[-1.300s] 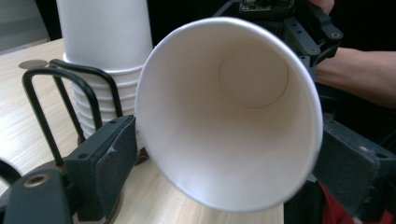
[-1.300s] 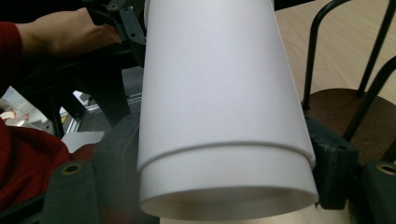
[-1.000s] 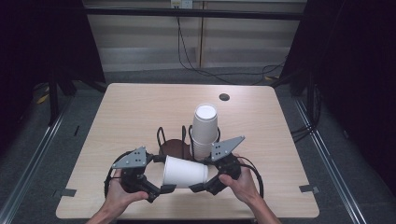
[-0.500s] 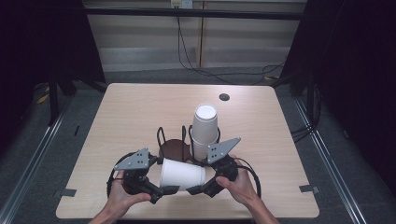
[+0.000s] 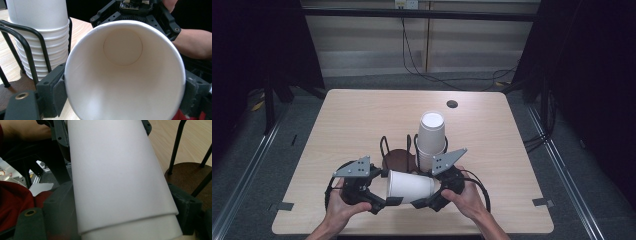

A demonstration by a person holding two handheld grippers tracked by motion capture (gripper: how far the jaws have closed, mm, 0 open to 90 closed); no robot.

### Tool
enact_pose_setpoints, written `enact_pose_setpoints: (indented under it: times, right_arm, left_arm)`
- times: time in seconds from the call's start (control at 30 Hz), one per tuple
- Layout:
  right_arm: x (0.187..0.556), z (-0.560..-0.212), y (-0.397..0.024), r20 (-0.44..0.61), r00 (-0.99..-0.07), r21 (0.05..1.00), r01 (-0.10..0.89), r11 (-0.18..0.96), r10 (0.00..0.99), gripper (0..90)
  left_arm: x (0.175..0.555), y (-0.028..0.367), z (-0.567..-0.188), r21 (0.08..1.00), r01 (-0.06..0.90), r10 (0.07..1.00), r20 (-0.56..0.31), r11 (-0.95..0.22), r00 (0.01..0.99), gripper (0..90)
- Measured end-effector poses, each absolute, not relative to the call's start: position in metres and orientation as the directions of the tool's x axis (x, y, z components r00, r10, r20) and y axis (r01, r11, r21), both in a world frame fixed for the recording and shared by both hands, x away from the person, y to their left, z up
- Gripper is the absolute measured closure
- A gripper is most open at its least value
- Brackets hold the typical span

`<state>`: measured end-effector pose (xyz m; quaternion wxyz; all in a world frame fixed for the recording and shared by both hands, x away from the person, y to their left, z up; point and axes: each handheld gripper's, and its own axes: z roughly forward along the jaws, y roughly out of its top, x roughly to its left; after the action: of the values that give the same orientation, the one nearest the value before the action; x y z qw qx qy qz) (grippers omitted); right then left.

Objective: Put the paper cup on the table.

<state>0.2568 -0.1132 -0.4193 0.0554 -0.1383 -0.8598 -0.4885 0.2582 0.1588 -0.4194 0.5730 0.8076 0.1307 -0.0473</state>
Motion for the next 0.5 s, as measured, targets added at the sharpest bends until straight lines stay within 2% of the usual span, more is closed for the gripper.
enact_pose_setpoints:
  times: [0.13, 0.5]
  right_arm:
    - [0.2568, -0.4189, -0.1147, 0.22, -0.953, 0.823, 0.296, 0.486, 0.208, 14.4]
    - [0.2582, -0.4196, -0.1211, 0.224, -0.942, 0.833, 0.318, 0.452, 0.251, 14.0]
  left_arm:
    - [0.2598, 0.1599, -0.419, 0.91, 0.269, 0.172, -0.224, -0.314, 0.959, 13.8]
    - [0.2627, 0.161, -0.4187, 0.899, 0.29, 0.182, -0.241, -0.328, 0.953, 13.8]
